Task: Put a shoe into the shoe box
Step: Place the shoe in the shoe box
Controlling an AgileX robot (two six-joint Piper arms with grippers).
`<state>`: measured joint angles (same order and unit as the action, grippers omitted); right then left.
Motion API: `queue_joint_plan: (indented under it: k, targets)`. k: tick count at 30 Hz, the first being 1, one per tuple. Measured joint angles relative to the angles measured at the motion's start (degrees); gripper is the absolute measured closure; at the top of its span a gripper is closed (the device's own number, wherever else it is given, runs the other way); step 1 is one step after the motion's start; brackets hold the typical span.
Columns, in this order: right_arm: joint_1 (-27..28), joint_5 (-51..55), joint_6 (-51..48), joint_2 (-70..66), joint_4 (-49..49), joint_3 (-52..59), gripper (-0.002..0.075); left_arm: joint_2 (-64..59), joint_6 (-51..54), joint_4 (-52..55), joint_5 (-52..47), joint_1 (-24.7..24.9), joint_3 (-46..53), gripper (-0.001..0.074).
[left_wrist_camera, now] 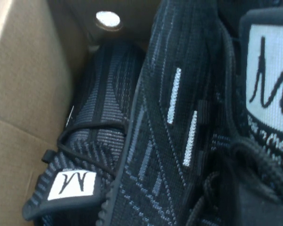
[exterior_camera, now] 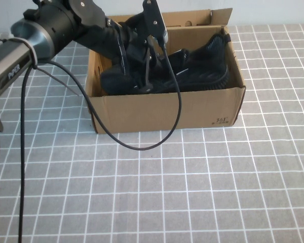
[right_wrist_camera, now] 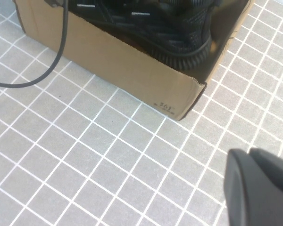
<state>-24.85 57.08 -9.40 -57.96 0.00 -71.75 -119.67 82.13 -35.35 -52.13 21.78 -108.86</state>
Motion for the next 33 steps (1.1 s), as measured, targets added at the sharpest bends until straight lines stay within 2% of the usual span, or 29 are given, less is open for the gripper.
queue_joint_plan:
  k: [33]
  targets:
    - [0.0, -0.2, 0.0, 0.0, -0.7, 0.0, 0.0742, -6.9, -0.7, -1.9, 0.4, 0.4, -0.3, 0.0711]
